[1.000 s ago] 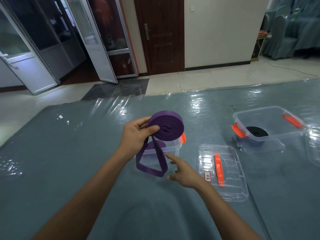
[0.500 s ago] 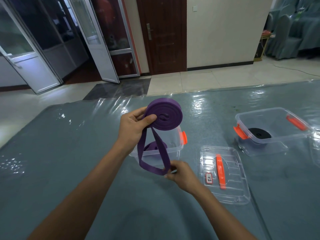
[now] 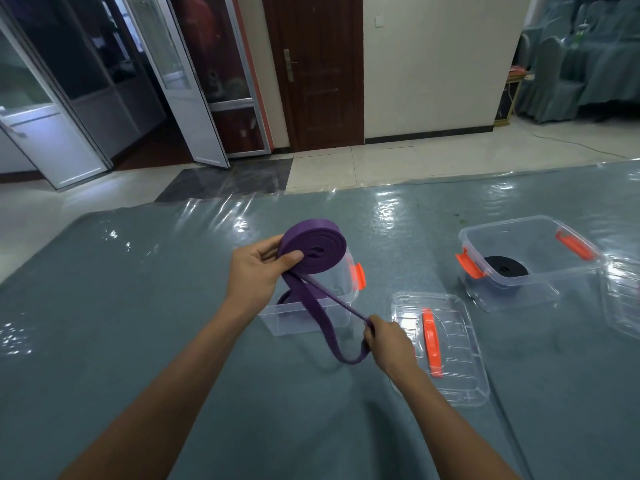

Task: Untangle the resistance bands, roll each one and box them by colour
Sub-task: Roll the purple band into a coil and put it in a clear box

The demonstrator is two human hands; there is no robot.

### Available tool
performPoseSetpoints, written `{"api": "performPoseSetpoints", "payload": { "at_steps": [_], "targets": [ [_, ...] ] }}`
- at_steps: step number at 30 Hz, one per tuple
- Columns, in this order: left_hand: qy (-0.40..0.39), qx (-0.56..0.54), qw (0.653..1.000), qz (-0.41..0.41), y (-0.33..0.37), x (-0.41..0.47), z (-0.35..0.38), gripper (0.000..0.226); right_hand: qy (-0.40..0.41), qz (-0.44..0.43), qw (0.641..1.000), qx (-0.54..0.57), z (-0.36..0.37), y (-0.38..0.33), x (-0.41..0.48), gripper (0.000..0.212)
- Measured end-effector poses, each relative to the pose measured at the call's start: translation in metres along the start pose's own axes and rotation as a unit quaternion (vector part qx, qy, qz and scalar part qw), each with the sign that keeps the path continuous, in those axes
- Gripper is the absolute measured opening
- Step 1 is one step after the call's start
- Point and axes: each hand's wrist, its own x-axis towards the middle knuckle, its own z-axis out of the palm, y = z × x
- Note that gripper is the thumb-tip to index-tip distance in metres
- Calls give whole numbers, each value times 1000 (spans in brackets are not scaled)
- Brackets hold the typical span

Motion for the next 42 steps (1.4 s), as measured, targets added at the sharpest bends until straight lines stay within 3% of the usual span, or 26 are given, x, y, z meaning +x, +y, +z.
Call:
{"api": "performPoseSetpoints", "payload": {
  "at_steps": [6,9,13,16,19,22,25,29,34,42],
  "targets": [
    [11,16,1000,0,-4,3,-10,37,-20,23,999,24,7,6,-2,16],
    [11,20,1000,-19,-5,6,-17,35,-68,24,989,126,9,6,-4,16],
    [-20,71,996,-54,-12,6,-24,34,-154,-11,970,187,-3,-5,-12,58],
    [-63,139,986,-66,-19,1,-23,32,-81,-64,963,247,-24,-30,-17,60],
    [-116,220,965,-77,-28,-5,-21,29,-11,-134,932,338,-51,-60,-22,61],
    [-159,274,945,-87,-33,-8,-21,25,17,-252,936,245,-68,-78,-26,59],
    [-162,265,945,-100,-34,-9,-21,21,30,-328,936,122,-69,-83,-28,54],
    [-178,239,947,-123,-34,-11,-21,21,14,-326,942,76,-65,-83,-29,57],
    [-199,209,950,-120,-35,-16,-14,22,-18,-325,941,98,-67,-87,-24,62],
    [-84,97,988,-82,-34,-24,4,29,94,-233,894,370,-78,-81,-21,55]
  ]
}}
